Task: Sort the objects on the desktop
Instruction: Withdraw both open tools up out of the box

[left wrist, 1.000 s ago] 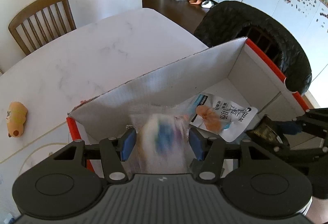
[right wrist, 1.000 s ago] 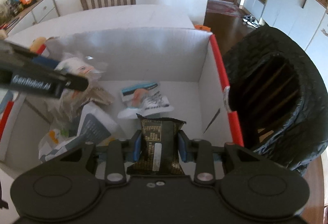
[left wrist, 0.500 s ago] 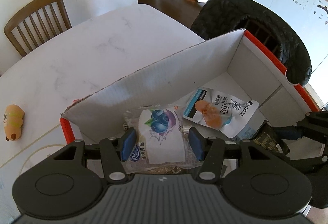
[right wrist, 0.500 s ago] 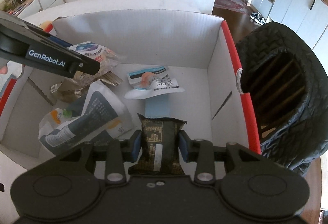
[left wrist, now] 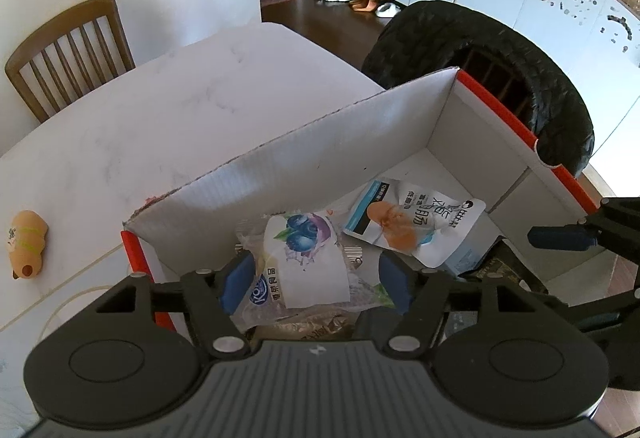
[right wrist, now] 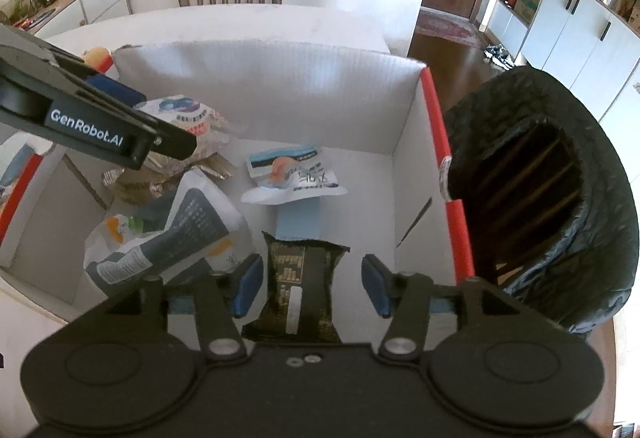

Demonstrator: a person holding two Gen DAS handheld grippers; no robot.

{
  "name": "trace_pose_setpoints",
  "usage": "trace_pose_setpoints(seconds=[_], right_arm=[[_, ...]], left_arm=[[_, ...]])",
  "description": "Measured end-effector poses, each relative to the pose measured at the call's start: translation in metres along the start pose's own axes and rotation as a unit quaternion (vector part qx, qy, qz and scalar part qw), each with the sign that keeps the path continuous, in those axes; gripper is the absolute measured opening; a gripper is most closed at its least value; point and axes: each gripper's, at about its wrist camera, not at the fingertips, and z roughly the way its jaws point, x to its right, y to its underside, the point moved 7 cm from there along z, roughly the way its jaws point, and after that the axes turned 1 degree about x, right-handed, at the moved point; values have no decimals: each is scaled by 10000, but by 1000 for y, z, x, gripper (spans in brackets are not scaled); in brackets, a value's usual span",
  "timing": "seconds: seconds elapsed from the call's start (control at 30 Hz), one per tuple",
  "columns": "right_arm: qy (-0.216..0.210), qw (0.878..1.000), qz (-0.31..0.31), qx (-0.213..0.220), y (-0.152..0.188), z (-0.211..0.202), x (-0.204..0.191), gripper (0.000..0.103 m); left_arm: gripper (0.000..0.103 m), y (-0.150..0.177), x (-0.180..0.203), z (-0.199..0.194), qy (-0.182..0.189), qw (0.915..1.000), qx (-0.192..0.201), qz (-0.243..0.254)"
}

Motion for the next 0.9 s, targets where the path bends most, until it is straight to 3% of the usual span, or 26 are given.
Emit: trace_pose_setpoints(seconds=[0.6, 0.73, 0.9], right_arm=[[-60, 9998, 88, 163, -6, -26, -10, 55], [-80, 9996, 132, 227, -9, -33, -14, 55], [-114, 9993, 207, 277, -12, -38, -21, 56]], left_arm=[[70, 11, 3, -42, 287, 9990, 329, -8], [76, 17, 1, -55, 356, 9983, 447, -86], [76, 25, -2, -67, 439, 9976, 524, -103]])
